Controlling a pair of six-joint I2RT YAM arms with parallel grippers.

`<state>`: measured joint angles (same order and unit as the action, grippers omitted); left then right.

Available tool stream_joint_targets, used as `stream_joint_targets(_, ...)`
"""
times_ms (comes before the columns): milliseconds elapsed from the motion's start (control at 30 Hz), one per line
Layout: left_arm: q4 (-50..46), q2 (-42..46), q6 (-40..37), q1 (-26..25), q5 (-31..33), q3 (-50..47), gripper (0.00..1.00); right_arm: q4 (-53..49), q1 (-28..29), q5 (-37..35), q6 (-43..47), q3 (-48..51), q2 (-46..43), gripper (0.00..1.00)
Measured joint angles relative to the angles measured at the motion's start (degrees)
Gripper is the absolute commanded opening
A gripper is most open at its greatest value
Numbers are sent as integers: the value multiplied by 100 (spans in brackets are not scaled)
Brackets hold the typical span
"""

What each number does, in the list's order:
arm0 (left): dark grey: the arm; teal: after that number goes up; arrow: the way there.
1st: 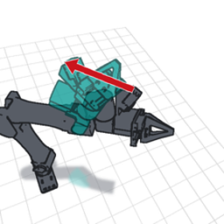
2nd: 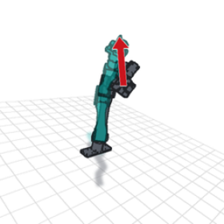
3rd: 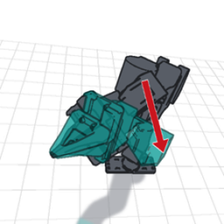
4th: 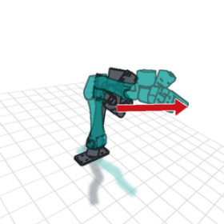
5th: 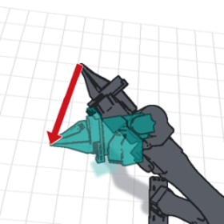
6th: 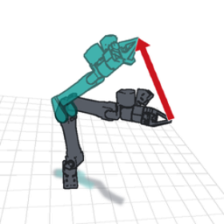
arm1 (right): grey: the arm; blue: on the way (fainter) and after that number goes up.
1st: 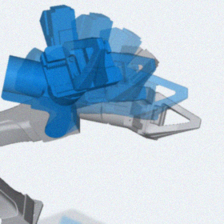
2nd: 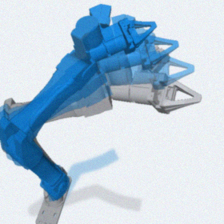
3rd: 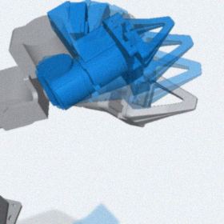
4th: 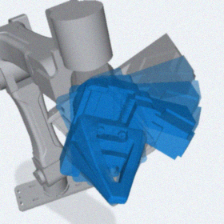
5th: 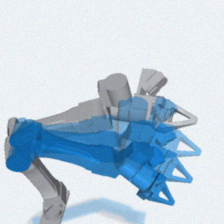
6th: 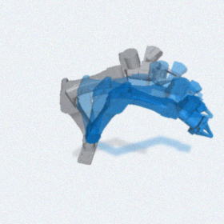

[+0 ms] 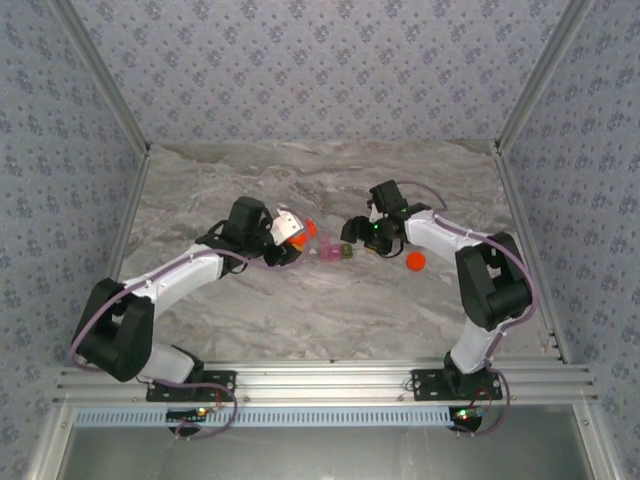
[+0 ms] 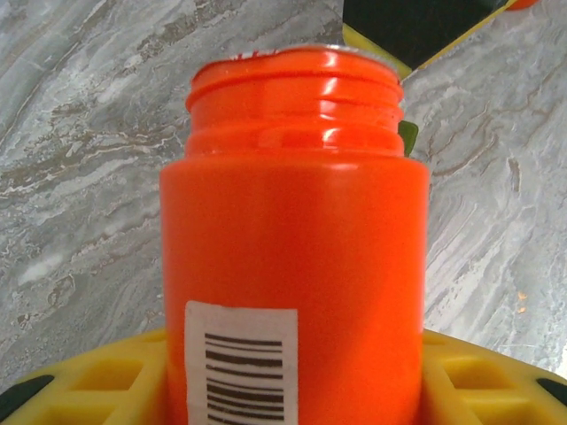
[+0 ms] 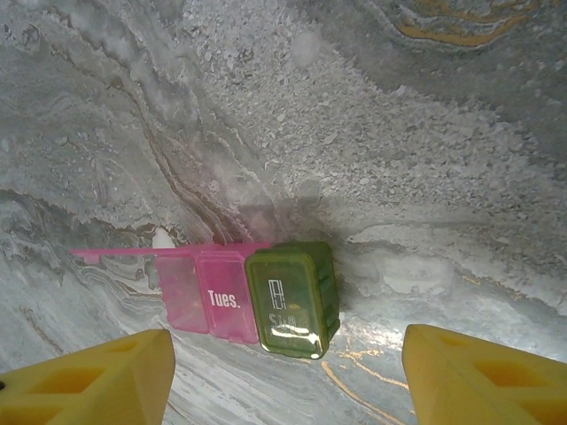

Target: Sort the pills into containers

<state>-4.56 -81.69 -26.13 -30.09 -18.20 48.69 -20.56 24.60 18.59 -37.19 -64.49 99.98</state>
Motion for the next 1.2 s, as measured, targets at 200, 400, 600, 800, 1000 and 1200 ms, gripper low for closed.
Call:
stream_joint_targets(200,-37,-166,-66,0,-83,-7,0,0,46,-85,-13,-70,85,63)
stream_joint_targets(400,-129,-448,-63,-26,-205,2,0,0,46,-103,-11,-153,293,60)
stream_joint_targets(600,-413,-815,-68,-155,-216,212,0,-7,81,-105,-7,-184,387,57)
stream_joint_targets(800,-529,-975,-72,-260,-214,426,0,-66,122,-186,11,-188,435,52)
stream_joint_targets(1000,-667,-1193,-96,-321,-210,590,0,-122,122,-203,118,-286,570,49)
stream_joint_targets(1200,-828,-1270,-173,-332,-208,651,0,-116,122,-208,164,-402,619,48)
